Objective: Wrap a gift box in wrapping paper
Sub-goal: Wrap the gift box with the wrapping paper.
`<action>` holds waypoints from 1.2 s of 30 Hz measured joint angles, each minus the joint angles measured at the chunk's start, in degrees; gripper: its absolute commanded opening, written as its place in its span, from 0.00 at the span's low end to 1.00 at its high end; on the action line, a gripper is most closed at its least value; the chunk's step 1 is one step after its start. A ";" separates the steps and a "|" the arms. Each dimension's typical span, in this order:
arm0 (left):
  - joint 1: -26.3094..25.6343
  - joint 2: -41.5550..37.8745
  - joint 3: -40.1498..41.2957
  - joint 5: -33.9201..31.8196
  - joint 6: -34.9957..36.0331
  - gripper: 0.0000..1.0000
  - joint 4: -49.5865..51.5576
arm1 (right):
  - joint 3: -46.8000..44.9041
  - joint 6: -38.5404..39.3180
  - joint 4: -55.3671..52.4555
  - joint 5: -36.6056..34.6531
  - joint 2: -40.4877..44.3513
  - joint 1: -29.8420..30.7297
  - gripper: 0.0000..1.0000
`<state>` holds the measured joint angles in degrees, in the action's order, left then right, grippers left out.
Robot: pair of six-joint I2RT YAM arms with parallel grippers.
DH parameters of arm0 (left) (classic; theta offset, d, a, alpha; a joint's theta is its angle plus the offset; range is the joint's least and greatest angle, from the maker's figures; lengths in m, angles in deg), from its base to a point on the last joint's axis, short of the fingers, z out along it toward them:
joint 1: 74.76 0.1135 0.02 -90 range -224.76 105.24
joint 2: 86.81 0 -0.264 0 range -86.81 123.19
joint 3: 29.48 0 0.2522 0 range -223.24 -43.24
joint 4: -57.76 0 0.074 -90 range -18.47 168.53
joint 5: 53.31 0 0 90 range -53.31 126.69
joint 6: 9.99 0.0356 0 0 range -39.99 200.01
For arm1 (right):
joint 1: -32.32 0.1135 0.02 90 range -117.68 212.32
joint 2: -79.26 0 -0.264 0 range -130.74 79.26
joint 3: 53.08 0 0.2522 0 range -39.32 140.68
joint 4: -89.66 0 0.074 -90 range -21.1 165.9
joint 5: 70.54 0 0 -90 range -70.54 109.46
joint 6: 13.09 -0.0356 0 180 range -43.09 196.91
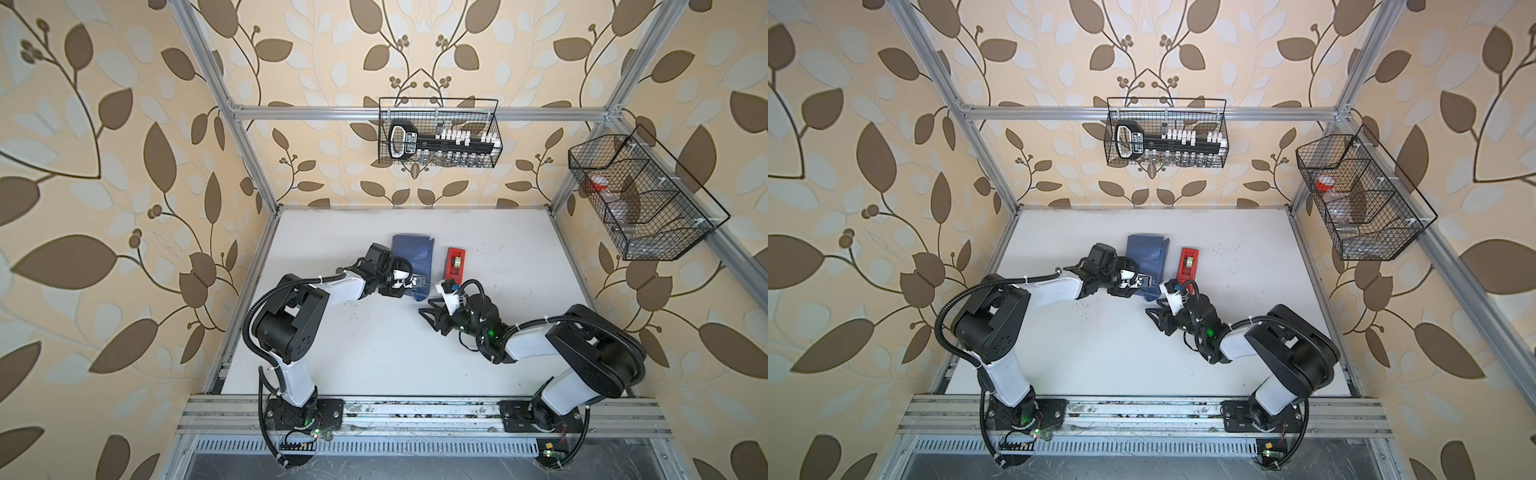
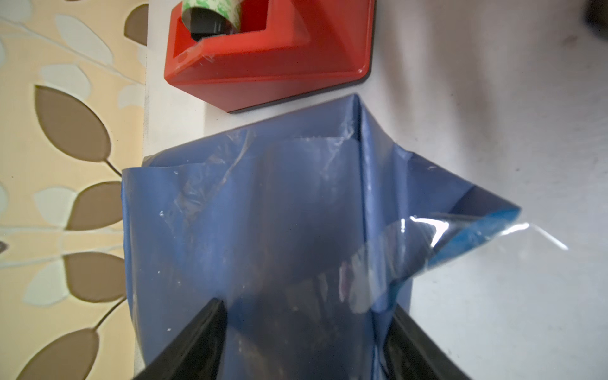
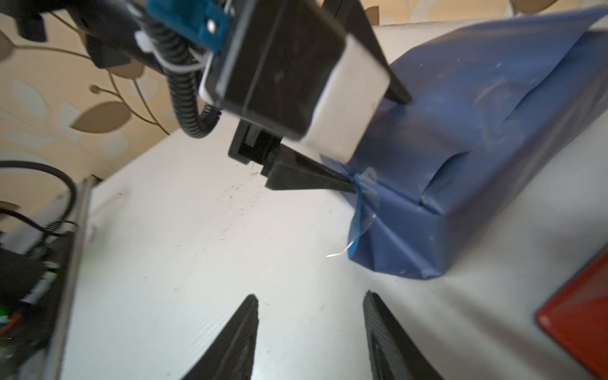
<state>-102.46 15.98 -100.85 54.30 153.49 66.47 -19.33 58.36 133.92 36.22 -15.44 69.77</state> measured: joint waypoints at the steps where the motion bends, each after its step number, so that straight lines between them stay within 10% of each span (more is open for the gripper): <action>1: 0.00 0.00 -0.07 0.09 -0.24 0.74 0.15 | -0.07 -3.52 2.89 1.60 -3.06 -0.09 0.57; 9: -0.07 0.00 -0.11 0.39 -1.68 0.73 0.15 | 4.59 -29.70 28.11 6.01 -23.80 -1.16 0.61; 36: -0.13 0.00 0.09 0.35 -2.01 0.72 -0.31 | 7.48 -49.07 31.26 -2.19 -27.26 1.62 0.45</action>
<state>-102.60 15.98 -100.76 54.65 151.47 66.16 -11.86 9.30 165.17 34.03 -42.69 71.39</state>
